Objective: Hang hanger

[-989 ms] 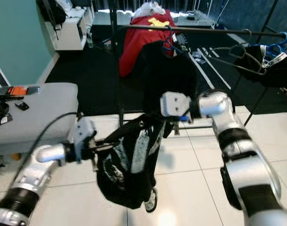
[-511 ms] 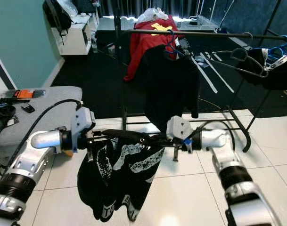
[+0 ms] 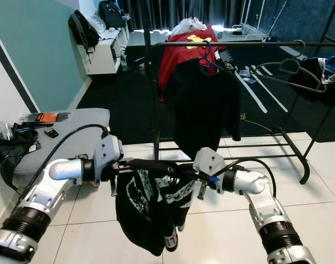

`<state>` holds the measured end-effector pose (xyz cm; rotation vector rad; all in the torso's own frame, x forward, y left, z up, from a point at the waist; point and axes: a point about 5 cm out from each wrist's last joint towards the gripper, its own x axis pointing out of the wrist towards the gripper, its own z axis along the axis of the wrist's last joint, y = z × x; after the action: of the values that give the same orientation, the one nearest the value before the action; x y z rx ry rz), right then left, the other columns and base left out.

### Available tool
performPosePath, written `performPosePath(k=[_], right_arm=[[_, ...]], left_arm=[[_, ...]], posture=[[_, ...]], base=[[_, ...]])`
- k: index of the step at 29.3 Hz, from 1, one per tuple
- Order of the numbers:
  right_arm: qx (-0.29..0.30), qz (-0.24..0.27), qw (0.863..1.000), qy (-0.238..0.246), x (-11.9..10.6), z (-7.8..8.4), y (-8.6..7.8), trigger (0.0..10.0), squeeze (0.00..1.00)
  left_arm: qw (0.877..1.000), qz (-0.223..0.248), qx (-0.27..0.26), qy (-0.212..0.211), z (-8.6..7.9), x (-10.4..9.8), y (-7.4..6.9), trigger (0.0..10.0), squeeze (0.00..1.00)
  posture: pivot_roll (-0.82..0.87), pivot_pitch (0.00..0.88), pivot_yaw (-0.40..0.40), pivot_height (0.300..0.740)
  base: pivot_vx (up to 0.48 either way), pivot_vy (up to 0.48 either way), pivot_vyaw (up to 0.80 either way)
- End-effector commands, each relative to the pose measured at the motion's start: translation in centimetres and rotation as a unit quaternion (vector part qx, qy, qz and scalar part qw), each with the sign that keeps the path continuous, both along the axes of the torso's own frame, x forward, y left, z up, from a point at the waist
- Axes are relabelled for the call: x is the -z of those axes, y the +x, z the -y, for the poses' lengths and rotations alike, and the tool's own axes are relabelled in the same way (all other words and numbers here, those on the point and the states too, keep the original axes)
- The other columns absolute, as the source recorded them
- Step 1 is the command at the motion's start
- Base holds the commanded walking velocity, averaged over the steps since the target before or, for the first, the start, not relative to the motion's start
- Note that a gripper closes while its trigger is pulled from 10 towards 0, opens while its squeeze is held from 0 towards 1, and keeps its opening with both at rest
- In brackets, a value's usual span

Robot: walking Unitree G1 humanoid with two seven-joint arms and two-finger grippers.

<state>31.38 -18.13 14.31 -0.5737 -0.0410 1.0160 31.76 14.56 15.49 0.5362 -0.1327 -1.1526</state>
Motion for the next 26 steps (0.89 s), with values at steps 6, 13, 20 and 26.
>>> performPosePath(k=[6,13,20,26], right_arm=[[0.068,0.009,0.998,-0.009,-0.5,3.0,0.6,0.0,0.0],[0.329,-0.007,0.933,0.145,-1.3,9.6,2.0,0.0,0.0],[0.363,-0.022,0.917,0.164,-1.0,9.8,2.2,0.0,0.0],[0.314,0.001,0.929,0.198,-2.7,9.9,2.1,0.0,0.0]], left_arm=[[0.999,0.015,0.009,0.026,-1.3,-0.5,-0.4,0.0,0.0],[0.998,-0.014,0.045,0.041,-0.6,1.6,-2.4,0.0,0.0],[0.998,0.002,0.05,0.046,-1.1,1.0,-2.3,0.0,0.0],[0.997,0.012,0.05,0.052,-1.5,1.0,-2.9,0.0,0.0]], posture=[[-0.04,0.0,0.056,0.74],[-0.06,0.0,0.038,0.74],[-0.05,0.0,0.029,0.74],[-0.05,0.008,0.02,0.74]], base=[[0.0,0.0,0.0],[0.0,0.0,0.0],[0.0,0.0,0.0],[0.0,0.0,0.0]])
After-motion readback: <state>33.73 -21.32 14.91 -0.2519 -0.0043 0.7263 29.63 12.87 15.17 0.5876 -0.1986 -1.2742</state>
